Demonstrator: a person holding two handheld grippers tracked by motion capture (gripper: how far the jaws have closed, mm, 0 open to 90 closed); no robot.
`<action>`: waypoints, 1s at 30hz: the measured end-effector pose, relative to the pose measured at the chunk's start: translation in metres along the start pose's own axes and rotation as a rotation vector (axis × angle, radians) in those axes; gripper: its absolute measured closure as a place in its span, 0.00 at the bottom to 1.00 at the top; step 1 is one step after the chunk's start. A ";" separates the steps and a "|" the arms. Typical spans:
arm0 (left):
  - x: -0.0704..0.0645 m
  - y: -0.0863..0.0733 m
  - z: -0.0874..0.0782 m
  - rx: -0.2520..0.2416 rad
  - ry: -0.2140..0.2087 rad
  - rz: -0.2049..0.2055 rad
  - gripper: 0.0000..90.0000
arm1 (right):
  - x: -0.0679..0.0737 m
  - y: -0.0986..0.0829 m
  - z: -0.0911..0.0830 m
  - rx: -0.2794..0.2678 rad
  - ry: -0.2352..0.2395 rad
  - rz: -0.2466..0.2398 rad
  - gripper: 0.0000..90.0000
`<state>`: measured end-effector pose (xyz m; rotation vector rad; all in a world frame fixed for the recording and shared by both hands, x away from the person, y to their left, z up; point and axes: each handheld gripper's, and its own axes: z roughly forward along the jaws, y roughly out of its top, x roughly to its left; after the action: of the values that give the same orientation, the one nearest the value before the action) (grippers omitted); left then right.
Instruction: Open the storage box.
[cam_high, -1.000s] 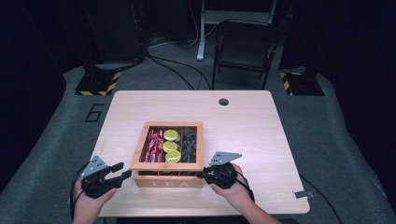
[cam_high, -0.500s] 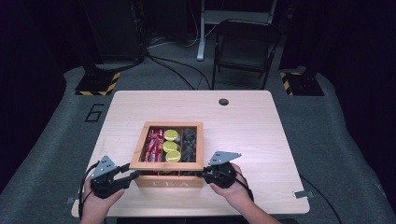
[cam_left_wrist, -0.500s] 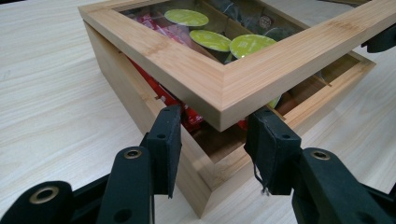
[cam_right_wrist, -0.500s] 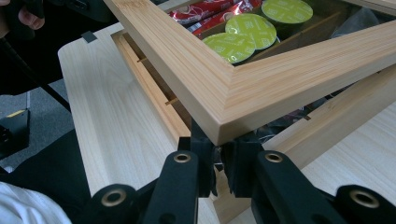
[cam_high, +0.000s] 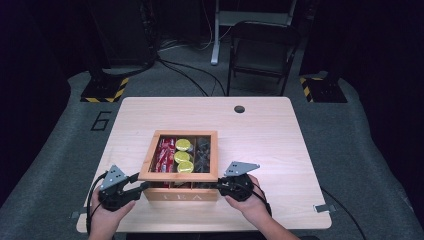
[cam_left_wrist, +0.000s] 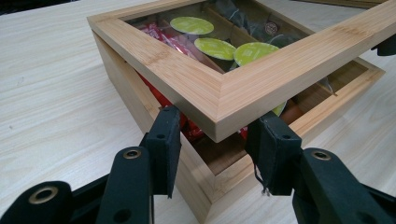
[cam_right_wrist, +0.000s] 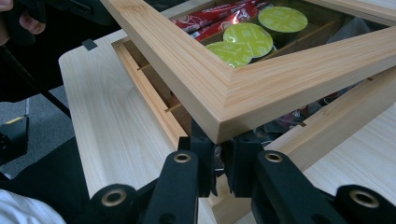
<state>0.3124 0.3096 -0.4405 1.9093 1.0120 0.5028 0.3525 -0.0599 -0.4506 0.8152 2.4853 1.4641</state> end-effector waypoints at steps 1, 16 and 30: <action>0.000 0.000 0.000 -0.001 0.000 -0.001 0.61 | 0.000 0.000 -0.001 -0.001 -0.002 0.003 0.92; 0.000 0.009 -0.004 -0.015 0.018 -0.024 0.59 | -0.012 0.002 -0.005 -0.007 -0.049 0.024 0.70; 0.004 0.022 -0.006 -0.038 0.022 -0.026 0.56 | -0.017 0.018 -0.008 -0.041 -0.087 0.017 0.55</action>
<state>0.3206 0.3098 -0.4190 1.8581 1.0332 0.5252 0.3702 -0.0678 -0.4340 0.8758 2.3826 1.4477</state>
